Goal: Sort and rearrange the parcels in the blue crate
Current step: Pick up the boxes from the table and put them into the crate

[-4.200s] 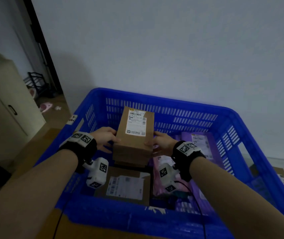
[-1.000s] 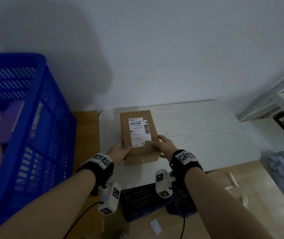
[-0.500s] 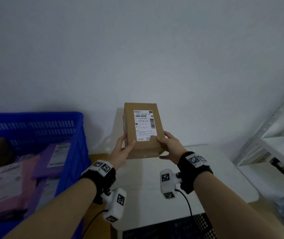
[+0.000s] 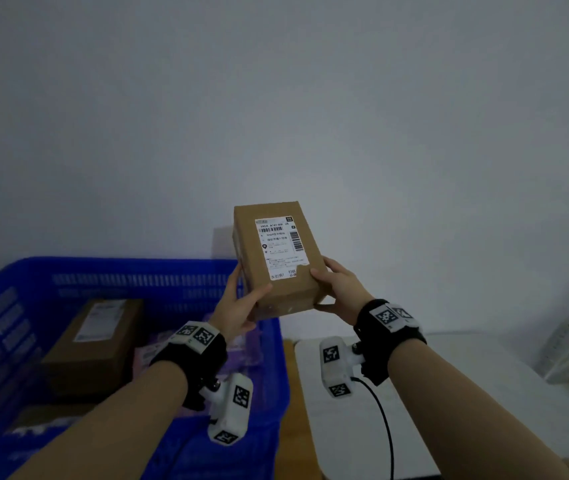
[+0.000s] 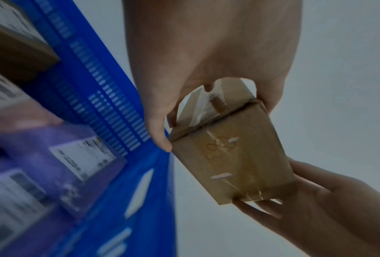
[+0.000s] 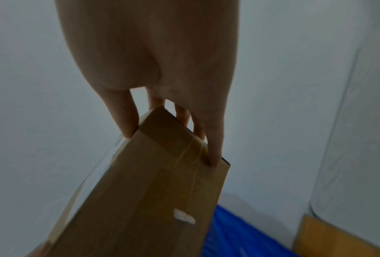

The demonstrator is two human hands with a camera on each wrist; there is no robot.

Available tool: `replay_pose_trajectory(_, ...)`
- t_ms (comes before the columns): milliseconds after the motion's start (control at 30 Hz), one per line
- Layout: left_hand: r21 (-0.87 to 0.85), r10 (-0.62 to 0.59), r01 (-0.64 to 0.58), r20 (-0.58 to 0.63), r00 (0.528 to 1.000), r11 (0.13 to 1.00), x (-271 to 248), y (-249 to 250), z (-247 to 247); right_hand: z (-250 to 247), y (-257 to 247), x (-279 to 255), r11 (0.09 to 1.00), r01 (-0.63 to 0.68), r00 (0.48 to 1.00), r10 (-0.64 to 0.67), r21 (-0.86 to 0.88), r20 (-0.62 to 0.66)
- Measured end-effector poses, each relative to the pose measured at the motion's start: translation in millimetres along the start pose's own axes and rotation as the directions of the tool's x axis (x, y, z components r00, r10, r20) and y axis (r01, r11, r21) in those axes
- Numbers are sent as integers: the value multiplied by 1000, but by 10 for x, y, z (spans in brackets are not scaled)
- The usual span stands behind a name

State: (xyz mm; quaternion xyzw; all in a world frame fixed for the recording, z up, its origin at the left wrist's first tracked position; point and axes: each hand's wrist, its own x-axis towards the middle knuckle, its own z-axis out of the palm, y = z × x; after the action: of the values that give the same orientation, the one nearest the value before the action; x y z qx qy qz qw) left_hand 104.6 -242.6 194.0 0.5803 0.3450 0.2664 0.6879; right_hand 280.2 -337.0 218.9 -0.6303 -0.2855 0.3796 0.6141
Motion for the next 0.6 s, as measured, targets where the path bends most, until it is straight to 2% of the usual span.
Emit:
replay_pose_trajectory(200,-22,40,-43,-117,992,999,-359,67,-1122,1258,56,-47,999,10,998,-12,35,54)
replay_pose_trajectory(300,-59,-5,-6,-182,983,998,-493,76,-1608,1784,113,-68,1000,-8,998,6,30,67)
replay_pose_trajectory(433,-121,-51,27,-199,979,992,-622,83,-2151,2324,174,-55,999,-41,994,39,18,100)
replay_pose_trajectory(600,-170,-82,45,-218,973,984,-612,126,-2541,2794,206,68,986,-162,974,165,-32,154)
